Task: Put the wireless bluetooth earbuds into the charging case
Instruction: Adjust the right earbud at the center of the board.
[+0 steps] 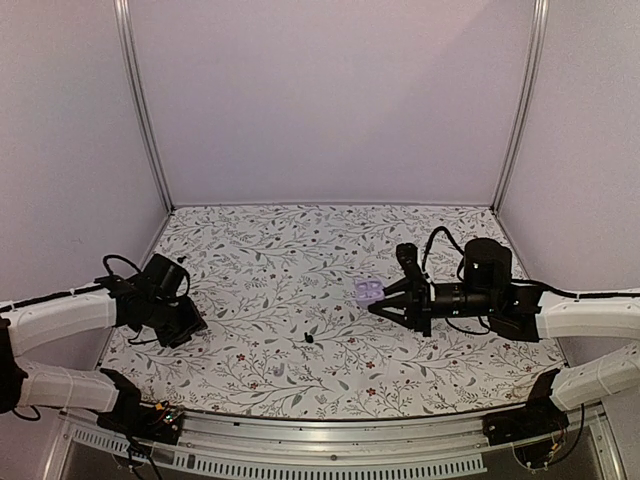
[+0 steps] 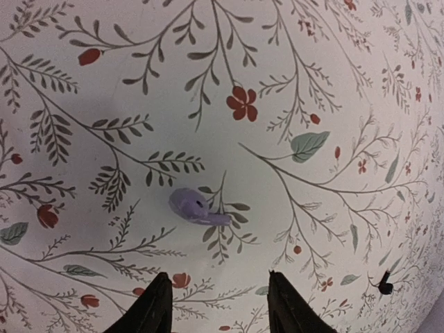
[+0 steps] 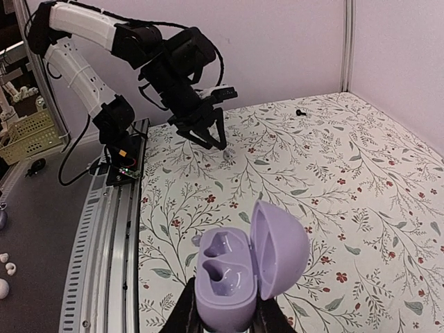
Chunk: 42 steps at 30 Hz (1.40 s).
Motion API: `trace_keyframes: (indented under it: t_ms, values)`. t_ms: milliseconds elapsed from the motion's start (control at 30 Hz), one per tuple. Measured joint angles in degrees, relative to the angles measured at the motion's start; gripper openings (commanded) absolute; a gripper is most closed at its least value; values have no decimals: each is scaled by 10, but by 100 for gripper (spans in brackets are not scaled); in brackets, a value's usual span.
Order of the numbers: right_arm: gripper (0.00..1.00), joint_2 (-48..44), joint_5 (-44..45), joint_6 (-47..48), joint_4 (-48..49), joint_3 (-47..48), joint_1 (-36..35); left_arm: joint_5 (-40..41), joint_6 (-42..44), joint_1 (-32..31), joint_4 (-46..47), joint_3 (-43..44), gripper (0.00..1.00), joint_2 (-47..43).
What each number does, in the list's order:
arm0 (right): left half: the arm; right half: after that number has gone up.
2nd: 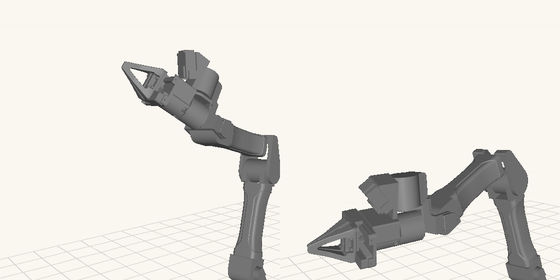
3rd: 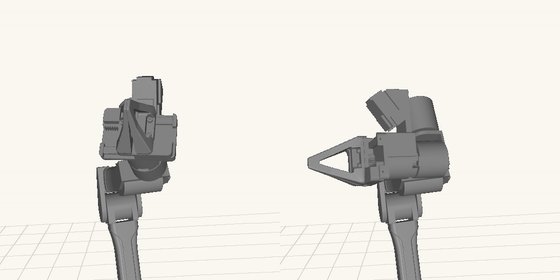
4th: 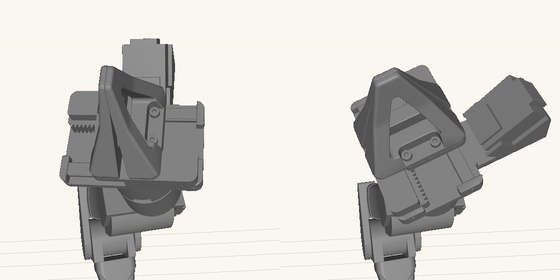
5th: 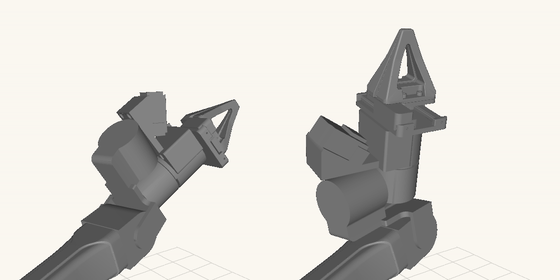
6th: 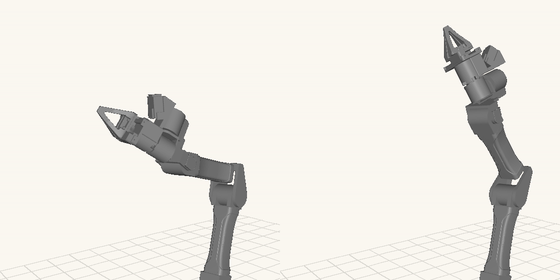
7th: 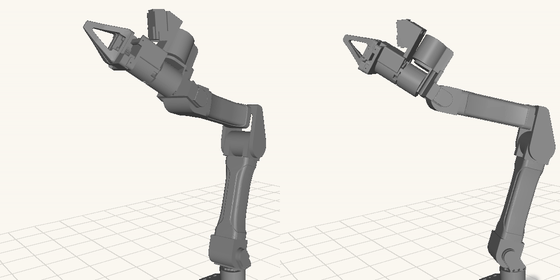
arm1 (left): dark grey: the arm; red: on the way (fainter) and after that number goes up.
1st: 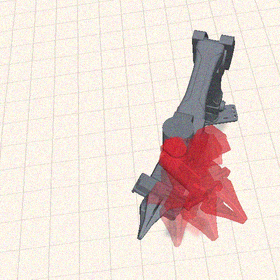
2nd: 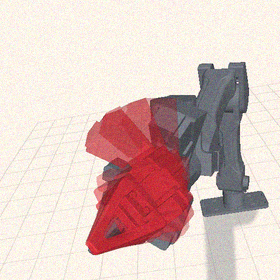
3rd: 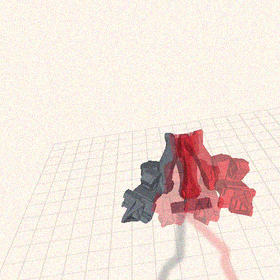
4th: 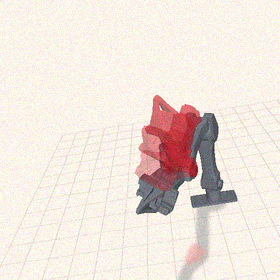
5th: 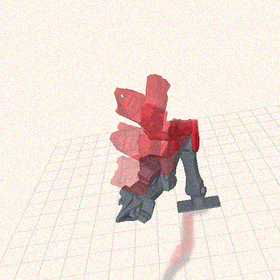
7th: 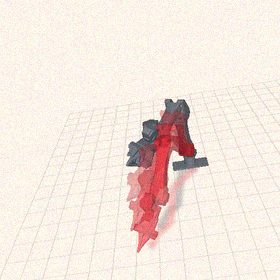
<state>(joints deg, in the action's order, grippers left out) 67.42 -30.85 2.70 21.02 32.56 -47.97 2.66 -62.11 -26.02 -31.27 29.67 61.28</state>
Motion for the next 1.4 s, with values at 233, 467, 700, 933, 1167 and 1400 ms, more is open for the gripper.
trace_keyframes:
  t_ms: [233,467,700,933,1167,1400]
  values:
    - [0,0,0,3,0,0,0,30,-5,4,-11,32,43,75]
    - [0,6,-2,8,-2,0,0,49,2,14,-7,54,42,116]
    - [0,6,-1,12,-2,0,0,54,5,17,-2,55,40,143]
    - [0,6,-1,13,-2,0,0,54,25,17,33,59,40,175]
    - [0,6,-1,14,-2,0,0,41,63,17,76,76,36,206]
    - [0,6,2,14,-5,0,0,16,119,17,86,101,39,227]
